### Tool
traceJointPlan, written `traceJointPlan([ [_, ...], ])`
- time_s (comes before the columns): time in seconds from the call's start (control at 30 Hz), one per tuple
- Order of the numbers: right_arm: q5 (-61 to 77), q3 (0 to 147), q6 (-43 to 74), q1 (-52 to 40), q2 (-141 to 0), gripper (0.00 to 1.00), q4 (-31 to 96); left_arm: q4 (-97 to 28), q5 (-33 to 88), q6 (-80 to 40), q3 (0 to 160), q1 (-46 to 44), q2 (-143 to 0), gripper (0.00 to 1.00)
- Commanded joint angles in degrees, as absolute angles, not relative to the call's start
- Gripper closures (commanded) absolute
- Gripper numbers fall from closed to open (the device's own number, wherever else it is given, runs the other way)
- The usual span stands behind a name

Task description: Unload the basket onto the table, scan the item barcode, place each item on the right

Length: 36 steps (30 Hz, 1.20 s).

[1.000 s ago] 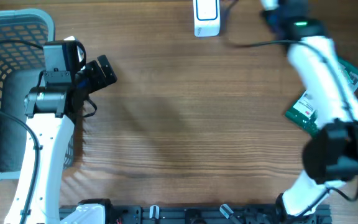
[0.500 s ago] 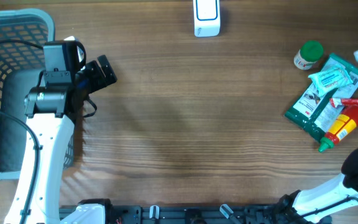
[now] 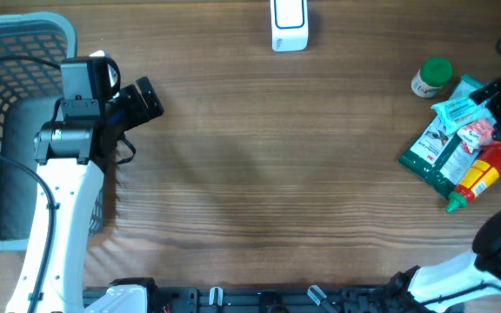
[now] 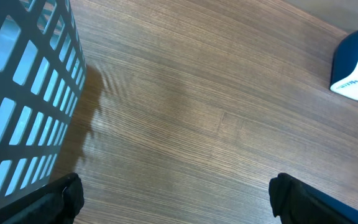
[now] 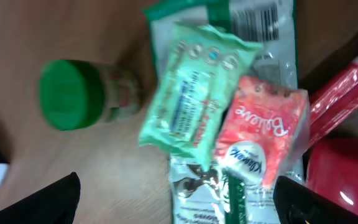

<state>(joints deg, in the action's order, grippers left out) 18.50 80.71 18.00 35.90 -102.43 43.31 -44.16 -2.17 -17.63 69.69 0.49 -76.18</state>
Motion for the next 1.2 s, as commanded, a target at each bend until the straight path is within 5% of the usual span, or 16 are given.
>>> traceJointPlan([
  [0.0,20.3,81.6,21.1,32.1,-91.1,0.00,43.1,-44.2,-2.4,-17.1,69.3,0.8,-76.4,0.00],
  [0.47,10.1,81.4,21.0,-0.3,-80.9,0.00,42.1,-44.2,-2.4,-17.1,69.3,0.8,-76.4,0.00],
  [1.17,10.1,81.3,21.0,-2.4,-81.1,0.00,42.1,-44.2,-2.4,-17.1,69.3,0.8,-76.4,0.00],
])
